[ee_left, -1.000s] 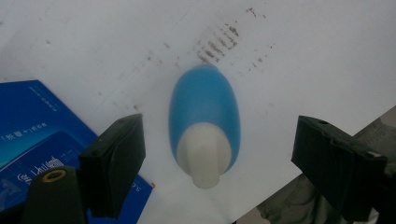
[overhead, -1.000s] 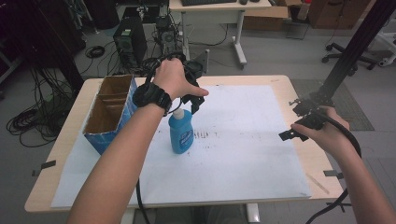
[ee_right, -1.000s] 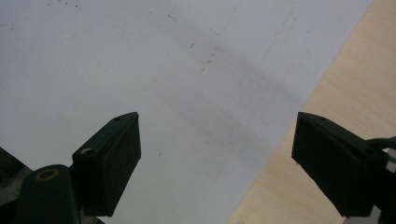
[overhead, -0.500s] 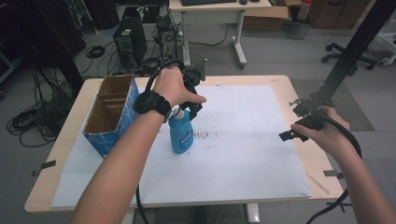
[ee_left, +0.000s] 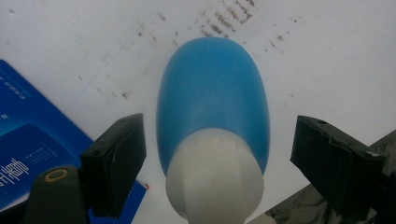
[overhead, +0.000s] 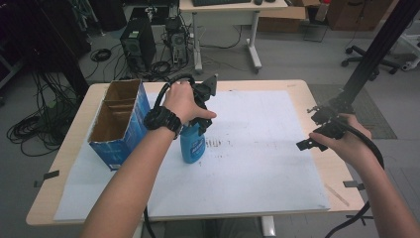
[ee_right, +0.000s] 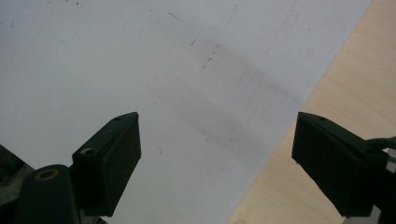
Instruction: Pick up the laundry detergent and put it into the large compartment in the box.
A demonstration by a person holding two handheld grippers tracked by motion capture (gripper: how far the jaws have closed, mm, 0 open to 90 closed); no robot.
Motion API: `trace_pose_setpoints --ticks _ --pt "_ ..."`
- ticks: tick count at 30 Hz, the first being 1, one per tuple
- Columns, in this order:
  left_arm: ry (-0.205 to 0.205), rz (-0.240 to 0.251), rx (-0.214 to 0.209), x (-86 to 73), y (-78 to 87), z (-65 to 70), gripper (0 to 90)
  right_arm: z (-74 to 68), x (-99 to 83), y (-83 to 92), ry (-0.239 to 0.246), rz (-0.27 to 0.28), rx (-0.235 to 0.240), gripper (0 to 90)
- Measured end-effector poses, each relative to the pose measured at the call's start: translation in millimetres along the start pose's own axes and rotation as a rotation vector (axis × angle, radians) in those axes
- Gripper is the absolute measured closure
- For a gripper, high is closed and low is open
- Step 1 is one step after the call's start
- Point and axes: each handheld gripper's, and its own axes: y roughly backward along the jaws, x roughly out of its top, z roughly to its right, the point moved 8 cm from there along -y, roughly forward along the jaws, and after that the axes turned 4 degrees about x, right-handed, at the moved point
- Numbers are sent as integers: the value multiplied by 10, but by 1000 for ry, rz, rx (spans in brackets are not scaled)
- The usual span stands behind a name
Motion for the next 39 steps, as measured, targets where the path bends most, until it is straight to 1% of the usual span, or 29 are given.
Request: trace_pose_setpoints --ticks 5,6,9,10,15,19,20,23,27,32,39 --pt "3 -8 5 -1 -48 11 197 -5 -3 5 -2 2 0 157" --pt "6 -7 12 6 -74 12 201 -6 -4 6 -1 2 1 157" --pt "-1 -21 20 5 -113 12 212 -9 -11 7 -2 2 1 157" --pt "3 -21 19 9 -127 20 216 -8 -13 7 0 3 1 157" --pt "-4 -37 27 5 -170 29 235 1 -24 8 -2 4 2 158" --pt "-5 -39 27 9 -185 32 259 4 -27 9 -3 4 2 157" --pt "-3 -37 33 13 -198 28 265 3 -27 9 -3 4 2 157" --pt "-5 -45 29 5 -221 34 285 2 -27 7 -2 4 2 157" --pt "-2 -43 35 2 -233 25 305 0 -29 3 -3 3 3 157" --pt "5 -37 42 1 -234 1 366 -5 -27 5 -3 2 3 157" --pt "6 -35 40 -4 -234 0 372 -16 -27 2 -1 1 2 157"
